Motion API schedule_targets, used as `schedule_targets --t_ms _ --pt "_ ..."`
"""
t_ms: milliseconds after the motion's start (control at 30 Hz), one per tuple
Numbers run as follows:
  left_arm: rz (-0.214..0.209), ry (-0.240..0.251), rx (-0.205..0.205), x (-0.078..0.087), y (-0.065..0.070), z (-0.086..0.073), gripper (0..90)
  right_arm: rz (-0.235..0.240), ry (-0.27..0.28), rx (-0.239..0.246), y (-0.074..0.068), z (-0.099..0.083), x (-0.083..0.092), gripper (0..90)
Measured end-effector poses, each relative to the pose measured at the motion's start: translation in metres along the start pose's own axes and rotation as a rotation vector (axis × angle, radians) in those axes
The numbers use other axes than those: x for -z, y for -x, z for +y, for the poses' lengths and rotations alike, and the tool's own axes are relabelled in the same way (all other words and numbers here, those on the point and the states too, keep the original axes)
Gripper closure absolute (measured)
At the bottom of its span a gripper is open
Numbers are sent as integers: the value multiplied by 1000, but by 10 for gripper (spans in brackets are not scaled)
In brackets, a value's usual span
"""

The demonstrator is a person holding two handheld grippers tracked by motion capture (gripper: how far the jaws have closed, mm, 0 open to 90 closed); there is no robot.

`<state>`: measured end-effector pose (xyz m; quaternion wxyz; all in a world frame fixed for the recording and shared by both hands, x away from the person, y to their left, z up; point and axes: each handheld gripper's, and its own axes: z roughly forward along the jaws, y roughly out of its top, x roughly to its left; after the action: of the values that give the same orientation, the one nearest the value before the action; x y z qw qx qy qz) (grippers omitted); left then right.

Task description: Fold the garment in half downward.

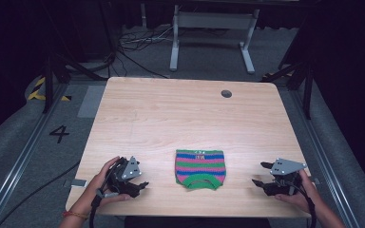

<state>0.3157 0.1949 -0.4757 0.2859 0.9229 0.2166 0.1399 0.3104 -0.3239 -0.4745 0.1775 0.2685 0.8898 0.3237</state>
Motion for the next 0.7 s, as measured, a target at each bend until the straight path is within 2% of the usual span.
schedule_targets --t_ms 67,200,267,300,367,400,467,700 --pt "2 -1 6 2 -1 -3 239 -8 -3 2 1 -3 1 295" --pt "10 1 44 7 -5 -16 237 -25 -14 -22 7 -14 7 295" --pt "15 -3 49 9 -6 -18 237 -32 -13 -37 9 -20 9 294" --pt "12 6 69 12 -8 -25 236 -36 -20 -44 11 -23 11 293" --pt "15 5 76 13 -9 -28 237 -39 -20 -48 12 -25 12 291" --pt "17 8 95 15 -11 -33 236 -45 -21 -62 14 -30 14 289" --pt "19 9 98 16 -13 -36 236 -47 -21 -68 15 -32 14 285" --pt "13 31 171 22 -19 -55 232 -54 -1 -124 18 -47 21 274"
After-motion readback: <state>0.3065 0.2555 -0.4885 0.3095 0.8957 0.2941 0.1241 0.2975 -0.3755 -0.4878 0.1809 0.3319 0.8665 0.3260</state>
